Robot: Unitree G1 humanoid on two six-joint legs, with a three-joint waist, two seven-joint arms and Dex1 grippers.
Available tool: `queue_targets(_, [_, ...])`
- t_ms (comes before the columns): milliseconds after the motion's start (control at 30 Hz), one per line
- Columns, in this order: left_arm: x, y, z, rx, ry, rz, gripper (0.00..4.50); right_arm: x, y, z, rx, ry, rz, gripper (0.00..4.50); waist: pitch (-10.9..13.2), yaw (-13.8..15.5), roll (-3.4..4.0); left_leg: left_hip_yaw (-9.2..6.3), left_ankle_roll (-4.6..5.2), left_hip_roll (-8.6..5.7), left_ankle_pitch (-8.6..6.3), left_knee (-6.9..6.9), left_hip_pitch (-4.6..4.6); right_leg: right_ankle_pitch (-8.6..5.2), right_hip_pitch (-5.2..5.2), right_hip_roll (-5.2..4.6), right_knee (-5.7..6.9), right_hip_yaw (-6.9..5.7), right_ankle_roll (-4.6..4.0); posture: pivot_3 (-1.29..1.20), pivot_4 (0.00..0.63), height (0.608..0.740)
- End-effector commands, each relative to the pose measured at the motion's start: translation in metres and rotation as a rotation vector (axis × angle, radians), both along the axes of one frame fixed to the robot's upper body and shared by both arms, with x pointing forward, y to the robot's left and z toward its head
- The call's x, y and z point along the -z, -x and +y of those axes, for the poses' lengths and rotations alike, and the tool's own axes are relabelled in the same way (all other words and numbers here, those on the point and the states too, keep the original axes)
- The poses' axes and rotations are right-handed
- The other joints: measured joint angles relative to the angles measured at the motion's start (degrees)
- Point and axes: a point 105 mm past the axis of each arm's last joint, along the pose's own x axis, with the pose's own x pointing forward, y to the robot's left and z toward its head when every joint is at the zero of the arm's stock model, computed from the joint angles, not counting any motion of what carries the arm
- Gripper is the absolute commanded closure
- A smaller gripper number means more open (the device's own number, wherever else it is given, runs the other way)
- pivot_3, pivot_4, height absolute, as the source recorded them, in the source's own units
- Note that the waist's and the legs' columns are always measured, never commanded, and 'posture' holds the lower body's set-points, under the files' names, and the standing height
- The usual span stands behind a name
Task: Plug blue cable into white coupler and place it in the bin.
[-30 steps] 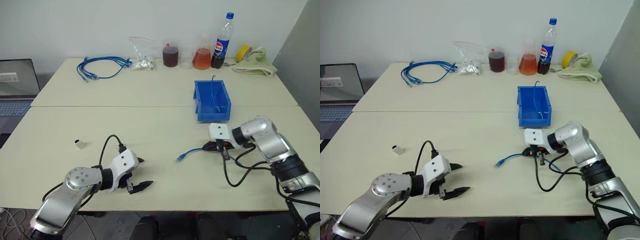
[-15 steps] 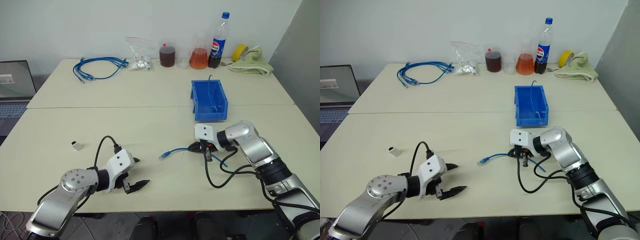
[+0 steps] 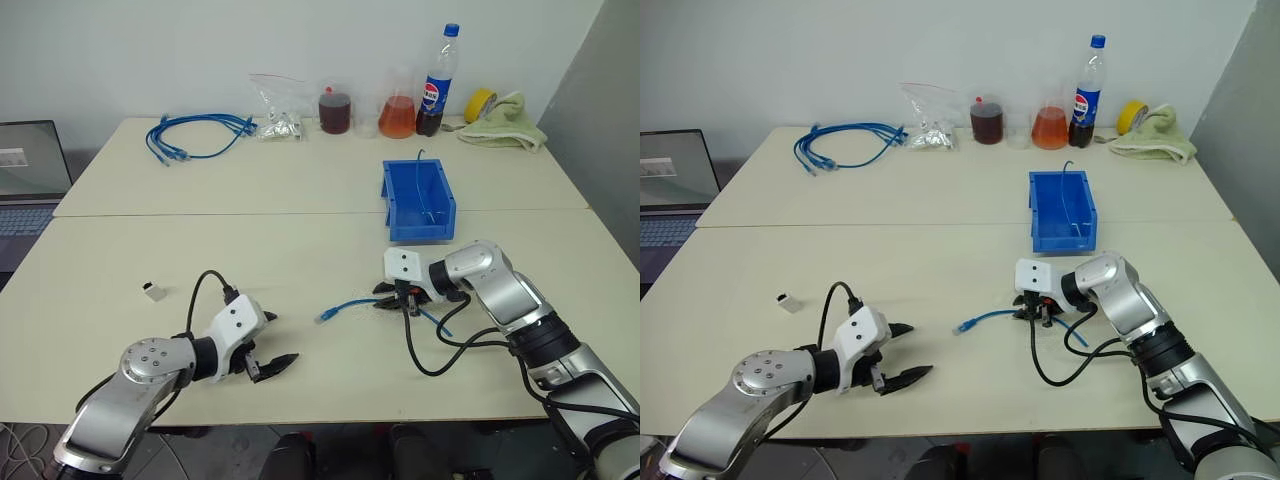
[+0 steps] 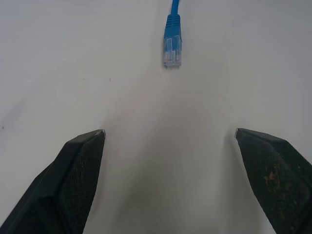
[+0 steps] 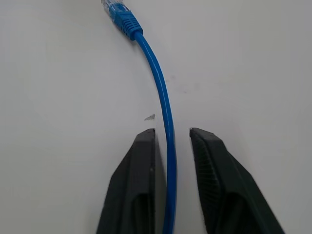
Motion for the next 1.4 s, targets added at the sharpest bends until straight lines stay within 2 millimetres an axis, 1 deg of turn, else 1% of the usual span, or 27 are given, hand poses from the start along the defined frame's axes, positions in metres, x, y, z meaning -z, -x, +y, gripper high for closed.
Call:
queue_targets(33, [-0.008, -0.004, 0.0, -0.003, 0.018, -0.031, 0.0, -0.014, 0.002, 0.004, -0.017, -0.027, -0.022, 2.35, 0.0, 0.01, 0.0, 0.0, 0.0, 0.0, 0.0, 0.0, 0.0, 0.0, 0.0, 0.0, 0.0, 0.0, 0.0, 0.0, 0.15, 0.74])
queue_targets(100, [-0.007, -0.006, -0.001, -0.005, 0.026, -0.033, 0.0, -0.02, 0.002, 0.004, -0.006, -0.052, -0.019, 1.93, 0.0, 0.01, 0.0, 0.0, 0.0, 0.0, 0.0, 0.0, 0.0, 0.0, -0.01, 0.0, 0.0, 0.0, 0.0, 0.0, 0.15, 0.74])
queue_targets(200, [-0.007, -0.009, -0.004, -0.006, 0.043, -0.031, 0.0, -0.038, 0.006, 0.0, 0.006, -0.108, -0.006, 1.03, 0.01, 0.02, 0.0, -0.01, 0.0, 0.0, 0.0, 0.0, -0.01, 0.0, -0.01, 0.0, 0.0, 0.0, 0.0, 0.0, 0.15, 0.74])
queue_targets(233, [-0.008, -0.011, -0.006, -0.007, 0.05, -0.033, 0.0, -0.047, 0.009, -0.001, 0.009, -0.147, -0.002, 0.9, 0.01, 0.03, 0.0, -0.01, 0.0, 0.01, 0.0, 0.0, -0.03, 0.0, -0.03, -0.01, 0.0, 0.0, 0.0, 0.0, 0.15, 0.74])
queue_targets(267, [-0.008, -0.012, -0.007, -0.01, 0.056, -0.033, 0.0, -0.054, 0.013, -0.001, 0.004, -0.184, 0.005, 0.57, 0.01, 0.04, 0.0, -0.02, 0.0, 0.01, 0.0, 0.0, -0.04, 0.0, -0.03, -0.02, 0.0, 0.0, 0.0, 0.0, 0.15, 0.74])
queue_targets(333, [-0.008, -0.015, -0.008, -0.012, 0.062, -0.037, 0.0, -0.065, 0.024, -0.002, -0.005, -0.246, 0.027, 0.1, 0.01, 0.08, -0.01, -0.03, 0.0, 0.01, 0.0, 0.0, -0.06, 0.0, -0.02, -0.05, -0.01, -0.01, 0.0, 0.0, 0.15, 0.74])
queue_targets(367, [-0.009, -0.017, -0.009, -0.014, 0.06, -0.045, 0.0, -0.069, 0.029, -0.002, -0.007, -0.282, 0.028, 0.02, 0.01, 0.12, -0.01, -0.04, 0.0, 0.01, 0.0, 0.0, -0.07, 0.0, -0.02, -0.05, -0.02, -0.02, 0.0, 0.0, 0.15, 0.74])
queue_targets(400, [-0.009, -0.019, -0.009, -0.016, 0.055, -0.052, 0.0, -0.072, 0.035, -0.003, -0.002, -0.313, 0.038, 0.02, 0.01, 0.15, -0.01, -0.05, 0.0, 0.01, 0.0, -0.01, -0.06, 0.0, -0.01, -0.05, -0.03, -0.02, 0.0, 0.0, 0.15, 0.74])
queue_targets(467, [-0.007, -0.022, -0.012, -0.017, 0.047, -0.063, 0.0, -0.071, 0.048, -0.006, 0.033, -0.371, 0.069, 0.02, 0.01, 0.3, -0.03, -0.08, 0.0, 0.0, -0.01, -0.02, -0.07, 0.0, 0.0, -0.05, -0.04, -0.06, 0.0, 0.0, 0.15, 0.74])
queue_targets(600, [-0.003, -0.026, -0.019, -0.049, 0.044, -0.042, 0.0, -0.054, 0.071, -0.005, 0.134, -0.417, 0.125, 0.02, 0.03, 0.28, -0.05, -0.06, 0.01, 0.0, -0.01, -0.04, -0.1, 0.0, 0.0, -0.09, -0.05, -0.03, 0.0, 0.0, 0.15, 0.74])
queue_targets(767, [-0.001, -0.028, -0.032, -0.046, 0.075, -0.018, 0.0, -0.031, 0.093, -0.005, 0.202, -0.404, 0.159, 0.02, 0.04, 0.13, -0.06, -0.06, 0.01, -0.03, -0.01, -0.03, -0.07, -0.01, 0.01, -0.02, -0.02, -0.05, 0.01, 0.0, 0.15, 0.74])
queue_targets(933, [0.001, -0.035, -0.04, -0.061, 0.082, -0.003, 0.0, -0.025, 0.096, -0.007, 0.256, -0.398, 0.145, 0.02, 0.05, 0.01, -0.09, -0.01, 0.01, -0.05, 0.0, 0.0, -0.03, 0.0, 0.01, 0.05, -0.01, -0.03, 0.03, 0.0, 0.15, 0.74])
queue_targets(1033, [0.003, -0.034, -0.045, -0.042, 0.076, 0.031, 0.0, -0.024, 0.096, -0.008, 0.273, -0.395, 0.141, 0.02, 0.07, 0.06, -0.11, -0.02, 0.01, -0.04, 0.0, 0.0, -0.02, 0.0, 0.04, 0.11, -0.01, -0.07, 0.02, 0.0, 0.15, 0.74])
queue_targets(1133, [0.006, -0.033, -0.045, -0.034, 0.06, 0.057, 0.0, -0.023, 0.096, -0.009, 0.28, -0.391, 0.137, 0.02, 0.07, 0.11, -0.12, -0.02, 0.01, -0.03, 0.0, 0.0, -0.03, -0.01, 0.04, 0.12, -0.02, -0.06, 0.02, 0.0, 0.15, 0.74])
queue_targets(1200, [0.01, -0.031, -0.044, -0.027, 0.044, 0.089, 0.39, -0.023, 0.096, -0.01, 0.286, -0.391, 0.134, 0.0, 0.07, 0.12, -0.12, -0.03, 0.01, -0.03, 0.0, 0.0, -0.02, -0.01, 0.05, 0.12, -0.02, -0.05, 0.02, 0.0, 0.15, 0.74])
queue_targets(1233, [0.014, -0.029, -0.044, -0.021, 0.033, 0.108, 0.48, -0.023, 0.096, -0.01, 0.291, -0.394, 0.13, 0.0, 0.07, 0.12, -0.12, -0.03, 0.01, -0.03, 0.0, 0.0, -0.01, -0.01, 0.05, 0.12, -0.02, -0.05, 0.02, 0.0, 0.15, 0.74])
queue_targets(1333, [0.021, -0.022, -0.046, 0.002, 0.008, 0.155, 1.19, -0.024, 0.095, -0.01, 0.297, -0.399, 0.12, 0.0, 0.06, 0.11, -0.11, -0.03, 0.01, -0.03, -0.01, 0.0, 0.04, -0.01, 0.12, 0.12, -0.03, -0.06, 0.02, 0.0, 0.15, 0.74])
queue_targets(1367, [0.023, -0.02, -0.046, 0.007, 0.002, 0.169, 1.32, -0.024, 0.095, -0.01, 0.297, -0.401, 0.118, 0.0, 0.06, 0.11, -0.12, -0.03, 0.01, -0.03, 0.0, 0.0, 0.05, -0.01, 0.12, 0.12, -0.03, -0.05, 0.02, 0.0, 0.15, 0.74])
queue_targets(1400, [0.025, -0.018, -0.047, 0.011, -0.005, 0.178, 1.65, -0.025, 0.095, -0.01, 0.297, -0.402, 0.117, 0.0, 0.06, 0.11, -0.11, -0.03, 0.01, -0.03, -0.01, -0.01, 0.05, -0.01, 0.12, 0.12, -0.04, -0.04, 0.03, 0.0, 0.15, 0.74])
